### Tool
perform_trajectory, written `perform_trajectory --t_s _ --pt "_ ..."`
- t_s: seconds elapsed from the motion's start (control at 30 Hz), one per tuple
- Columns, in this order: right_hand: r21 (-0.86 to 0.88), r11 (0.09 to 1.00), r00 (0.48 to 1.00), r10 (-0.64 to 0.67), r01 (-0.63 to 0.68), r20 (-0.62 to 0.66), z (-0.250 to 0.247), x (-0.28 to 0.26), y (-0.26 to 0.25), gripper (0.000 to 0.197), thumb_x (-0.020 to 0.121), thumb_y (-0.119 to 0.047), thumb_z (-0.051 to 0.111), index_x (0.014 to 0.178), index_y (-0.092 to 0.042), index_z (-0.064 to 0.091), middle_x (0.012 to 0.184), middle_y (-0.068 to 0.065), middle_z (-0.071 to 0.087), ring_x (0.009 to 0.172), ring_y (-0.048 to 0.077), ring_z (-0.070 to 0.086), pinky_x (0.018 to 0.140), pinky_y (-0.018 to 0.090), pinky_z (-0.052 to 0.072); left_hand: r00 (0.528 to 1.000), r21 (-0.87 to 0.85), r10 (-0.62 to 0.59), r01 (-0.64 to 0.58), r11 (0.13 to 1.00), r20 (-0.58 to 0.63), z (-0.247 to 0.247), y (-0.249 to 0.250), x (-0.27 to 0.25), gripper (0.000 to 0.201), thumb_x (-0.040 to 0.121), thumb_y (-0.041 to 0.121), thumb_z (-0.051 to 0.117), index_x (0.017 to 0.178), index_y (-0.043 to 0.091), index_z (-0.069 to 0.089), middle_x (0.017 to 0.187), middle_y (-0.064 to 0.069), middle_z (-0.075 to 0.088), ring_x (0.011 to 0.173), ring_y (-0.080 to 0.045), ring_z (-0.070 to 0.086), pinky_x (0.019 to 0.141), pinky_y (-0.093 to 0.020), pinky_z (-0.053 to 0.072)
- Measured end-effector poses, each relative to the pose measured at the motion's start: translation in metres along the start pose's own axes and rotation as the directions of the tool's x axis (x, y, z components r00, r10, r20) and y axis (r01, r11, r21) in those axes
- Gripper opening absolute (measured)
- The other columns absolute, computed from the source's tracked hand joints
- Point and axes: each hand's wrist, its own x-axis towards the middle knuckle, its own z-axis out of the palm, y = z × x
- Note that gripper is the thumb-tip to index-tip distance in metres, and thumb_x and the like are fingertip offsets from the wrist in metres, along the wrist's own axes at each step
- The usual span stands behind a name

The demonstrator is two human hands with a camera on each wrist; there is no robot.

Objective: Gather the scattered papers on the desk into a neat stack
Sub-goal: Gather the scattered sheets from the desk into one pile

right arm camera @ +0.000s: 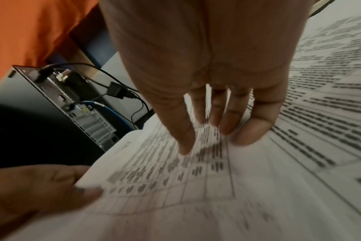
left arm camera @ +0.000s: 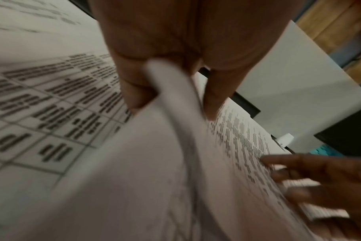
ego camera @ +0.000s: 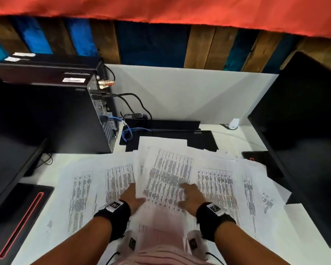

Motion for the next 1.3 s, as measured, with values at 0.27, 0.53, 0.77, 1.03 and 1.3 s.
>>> perform_trajectory --t_s 0.27,0.53,0.77,1.03,1.3 --pt "0.200 0.773 0.616 0.609 -0.602 -0.500 -0.077 -0.027 0.068 0.065 0.076 -0.034 0.067 0.130 -0.008 0.042 0.134 0.020 0.044 0.123 0.038 0.044 0.102 0.047 0.037 0.990 -0.058 -0.091 0.086 0.995 -0.106 -0.017 -0.037 -0.004 0.055 0.084 0.008 0.063 0.134 0.005 0.040 0.130 -0.019 0.057 0.117 -0.031 0.055 0.098 -0.033 0.042" --pt "0.472 0.828 0.821 0.478 -0.303 -0.312 -0.057 -0.018 0.072 0.047 0.084 -0.016 0.066 0.123 0.005 0.049 0.117 0.023 0.063 0.094 0.033 0.062 0.087 0.040 0.053 0.995 -0.082 -0.102 0.102 0.991 0.005 -0.016 -0.035 0.002 0.060 0.087 0.013 0.060 0.140 0.007 0.031 0.138 -0.013 0.050 0.118 -0.026 0.051 0.099 -0.031 0.040" --pt "0.044 0.999 0.611 0.031 0.007 -0.791 -0.119 -0.064 -0.009 0.018 0.089 -0.004 0.050 0.105 -0.001 0.057 0.085 0.020 0.062 0.082 0.038 0.062 0.068 0.031 0.041 0.990 -0.068 -0.140 0.139 0.988 -0.015 -0.018 -0.066 0.010 0.079 0.078 0.026 0.065 0.145 0.013 0.025 0.146 -0.012 0.043 0.130 -0.029 0.046 0.110 -0.044 0.037" --pt "0.227 0.927 0.679 -0.039 0.299 -0.733 -0.126 -0.072 -0.064 0.012 0.091 -0.005 0.052 0.101 -0.009 0.057 0.085 0.007 0.064 0.075 0.027 0.062 0.063 0.029 0.049 0.998 -0.149 -0.050 0.045 0.988 -0.033 -0.015 -0.050 -0.011 0.060 0.081 0.019 0.066 0.134 0.009 0.040 0.134 -0.006 0.055 0.119 -0.028 0.055 0.106 -0.040 0.041" --pt "0.262 0.965 0.969 0.067 -0.003 -0.236 -0.008 -0.016 -0.041 0.059 0.093 0.005 0.033 0.148 -0.015 0.027 0.144 0.012 0.044 0.131 0.031 0.047 0.098 0.029 0.043 0.979 -0.532 -0.191 0.199 0.823 0.070 -0.022 -0.070 0.008 0.093 0.063 0.083 0.051 0.134 0.025 0.048 0.144 -0.005 0.049 0.131 -0.028 0.047 0.112 -0.052 0.032"
